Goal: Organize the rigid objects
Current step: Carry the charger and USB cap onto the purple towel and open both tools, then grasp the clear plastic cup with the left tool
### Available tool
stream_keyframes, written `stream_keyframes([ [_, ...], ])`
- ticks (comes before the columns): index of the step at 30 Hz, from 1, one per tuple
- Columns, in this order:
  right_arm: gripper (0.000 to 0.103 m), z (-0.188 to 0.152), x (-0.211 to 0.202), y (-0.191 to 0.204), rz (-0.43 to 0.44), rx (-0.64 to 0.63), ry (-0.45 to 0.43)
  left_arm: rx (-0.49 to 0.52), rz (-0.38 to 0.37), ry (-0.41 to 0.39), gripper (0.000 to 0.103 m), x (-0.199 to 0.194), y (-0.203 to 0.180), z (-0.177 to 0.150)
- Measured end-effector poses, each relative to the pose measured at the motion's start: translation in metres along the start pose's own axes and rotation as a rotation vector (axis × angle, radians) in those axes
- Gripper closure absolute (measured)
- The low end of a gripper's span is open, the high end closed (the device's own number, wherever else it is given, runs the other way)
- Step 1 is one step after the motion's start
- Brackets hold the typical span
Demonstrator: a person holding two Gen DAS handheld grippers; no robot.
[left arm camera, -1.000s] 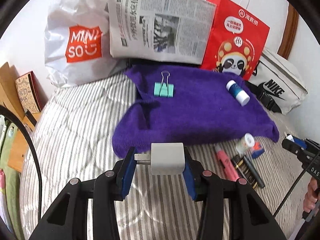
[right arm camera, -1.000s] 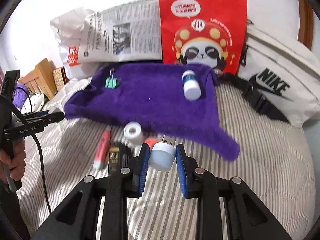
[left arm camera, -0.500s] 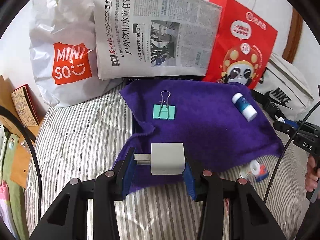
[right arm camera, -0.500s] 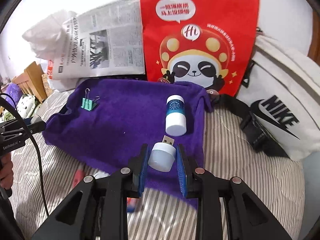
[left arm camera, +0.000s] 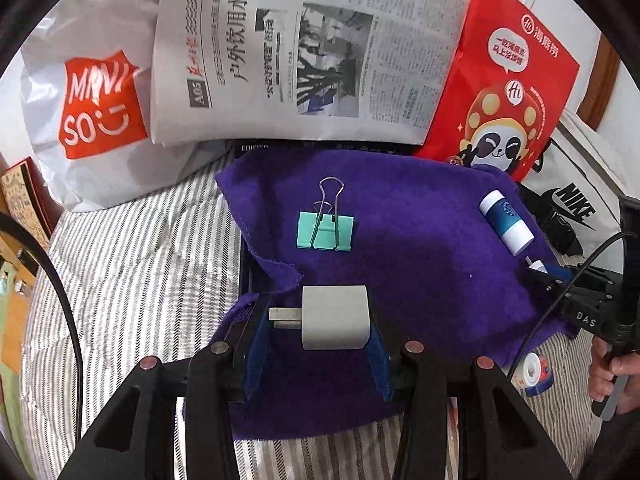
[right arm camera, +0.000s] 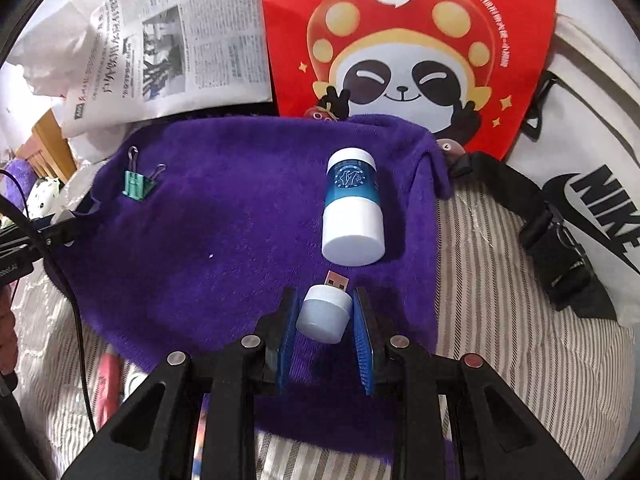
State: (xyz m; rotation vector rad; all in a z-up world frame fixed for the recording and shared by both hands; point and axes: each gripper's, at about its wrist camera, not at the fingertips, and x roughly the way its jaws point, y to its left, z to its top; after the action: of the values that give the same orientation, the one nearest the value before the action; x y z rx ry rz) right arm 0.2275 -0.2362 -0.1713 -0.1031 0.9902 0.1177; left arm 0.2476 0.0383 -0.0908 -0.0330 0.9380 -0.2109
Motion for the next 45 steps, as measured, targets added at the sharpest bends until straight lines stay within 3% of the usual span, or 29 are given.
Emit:
stream_keyframes([
  [13,0.075,-0.011,0.005,0.007,-0.048,-0.001,-0.039,0.043,0.016,0.039,0.061,0.022,-0.009,-0.002],
  [15,0.068,-0.012,0.003,0.008,-0.012,-0.008,-0.045,0.048,0.017,0.038,0.061,0.026,-0.012,0.000],
  [17,0.052,-0.013,-0.001,0.012,0.029,-0.016,-0.048,0.047,0.017,0.041,0.061,0.030,-0.014,0.003],
  [20,0.036,-0.016,-0.011,0.018,-0.009,-0.033,-0.077,0.043,0.008,0.044,0.061,0.035,-0.014,0.009],
  [24,0.036,-0.019,-0.025,0.018,-0.046,-0.051,-0.115,0.049,0.034,0.042,0.061,0.045,-0.018,0.018],
  [27,0.035,-0.018,-0.035,0.014,-0.031,-0.043,-0.133,0.045,0.040,0.051,0.061,0.052,-0.021,0.023],
  [32,0.035,-0.015,-0.045,0.009,-0.035,-0.056,-0.154,0.097,0.115,0.043,0.061,0.060,-0.031,0.021],
  [37,0.035,-0.012,-0.050,-0.002,0.006,-0.013,-0.160,0.077,0.113,0.052,0.059,0.060,-0.029,0.021],
  [40,0.035,-0.012,-0.052,-0.012,0.028,0.024,-0.162,0.070,0.119,0.081,0.048,0.059,-0.029,0.019],
  [42,0.035,-0.013,-0.058,-0.018,0.043,0.053,-0.170,0.080,0.091,0.111,0.033,0.059,-0.031,0.016],
  [45,0.035,-0.024,-0.071,-0.027,0.096,0.118,-0.176,0.092,0.108,0.115,0.033,0.048,-0.036,0.011],
])
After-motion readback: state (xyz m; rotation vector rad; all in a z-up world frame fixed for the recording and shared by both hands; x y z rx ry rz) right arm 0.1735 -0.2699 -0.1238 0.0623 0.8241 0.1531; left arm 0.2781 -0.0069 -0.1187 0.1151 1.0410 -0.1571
